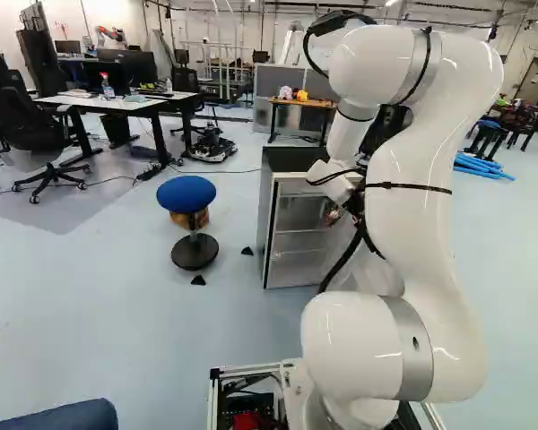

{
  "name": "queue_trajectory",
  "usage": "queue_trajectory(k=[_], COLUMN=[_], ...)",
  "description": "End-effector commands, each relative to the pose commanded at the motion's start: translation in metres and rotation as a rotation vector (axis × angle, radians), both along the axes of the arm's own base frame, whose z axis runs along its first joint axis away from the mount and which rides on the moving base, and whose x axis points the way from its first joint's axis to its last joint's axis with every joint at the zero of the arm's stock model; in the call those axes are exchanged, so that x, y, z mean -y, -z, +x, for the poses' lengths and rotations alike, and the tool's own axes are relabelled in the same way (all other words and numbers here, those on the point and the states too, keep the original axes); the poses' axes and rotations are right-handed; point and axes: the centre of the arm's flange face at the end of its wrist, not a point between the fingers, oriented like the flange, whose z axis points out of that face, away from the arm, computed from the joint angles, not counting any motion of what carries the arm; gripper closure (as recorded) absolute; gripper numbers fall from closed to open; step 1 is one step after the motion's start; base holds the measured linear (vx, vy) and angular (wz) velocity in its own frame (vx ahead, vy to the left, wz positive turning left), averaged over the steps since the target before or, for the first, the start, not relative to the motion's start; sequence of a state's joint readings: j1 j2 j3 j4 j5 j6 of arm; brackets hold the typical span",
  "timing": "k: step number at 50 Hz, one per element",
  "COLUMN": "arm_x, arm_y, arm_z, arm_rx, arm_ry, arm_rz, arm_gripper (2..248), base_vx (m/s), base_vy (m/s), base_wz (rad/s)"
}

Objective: Grab a drink from the fridge

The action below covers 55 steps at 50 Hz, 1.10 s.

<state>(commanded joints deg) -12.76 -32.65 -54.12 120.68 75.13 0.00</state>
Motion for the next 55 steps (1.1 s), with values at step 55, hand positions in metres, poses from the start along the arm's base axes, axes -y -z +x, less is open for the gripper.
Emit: queue_trajectory(k=[55], arm_x=[0.095], arm_y=[-0.008], arm_z=[0.046], arm_rx=[0.115], arm_ry=[-0.17], arm_rz=[-0.058], arm_gripper=[3], base_vx=[0.0], base_vy=[0.0], base_wz=[0.0])
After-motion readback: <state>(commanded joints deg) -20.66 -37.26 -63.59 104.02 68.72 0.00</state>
